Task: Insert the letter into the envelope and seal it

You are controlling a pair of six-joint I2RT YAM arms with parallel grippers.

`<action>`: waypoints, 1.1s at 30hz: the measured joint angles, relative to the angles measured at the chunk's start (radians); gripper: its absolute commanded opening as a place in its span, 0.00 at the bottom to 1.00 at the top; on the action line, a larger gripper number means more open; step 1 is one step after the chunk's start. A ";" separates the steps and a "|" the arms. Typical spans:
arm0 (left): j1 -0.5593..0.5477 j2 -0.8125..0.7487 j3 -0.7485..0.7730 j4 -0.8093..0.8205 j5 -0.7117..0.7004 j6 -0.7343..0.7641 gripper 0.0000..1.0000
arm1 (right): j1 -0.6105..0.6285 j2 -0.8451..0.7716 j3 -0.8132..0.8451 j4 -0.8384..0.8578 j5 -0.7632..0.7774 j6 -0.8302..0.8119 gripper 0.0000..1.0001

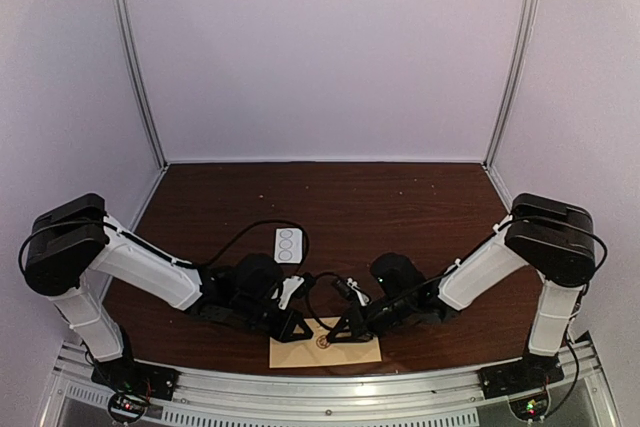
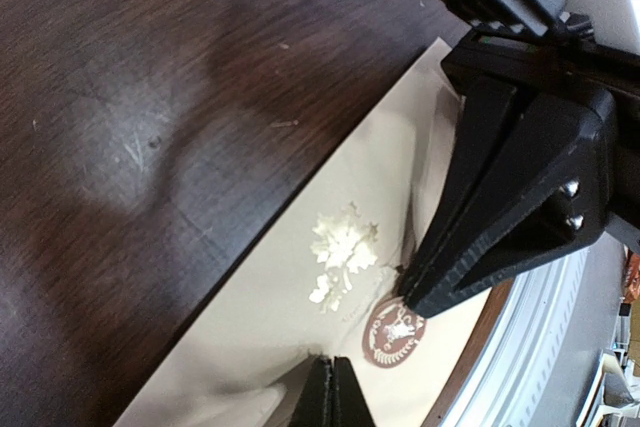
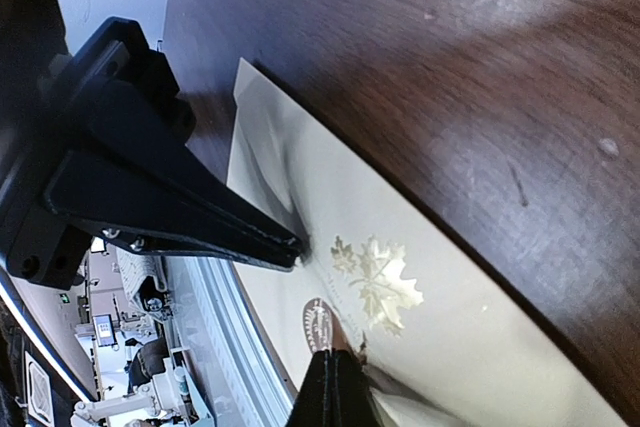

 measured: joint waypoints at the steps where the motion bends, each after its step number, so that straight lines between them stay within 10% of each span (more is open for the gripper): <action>1: 0.000 0.000 0.000 0.000 0.000 0.000 0.00 | 0.000 0.003 0.000 0.000 0.002 0.000 0.00; 33: -0.003 0.000 0.065 -0.044 0.019 0.027 0.02 | -0.011 0.014 -0.006 0.019 0.010 0.003 0.00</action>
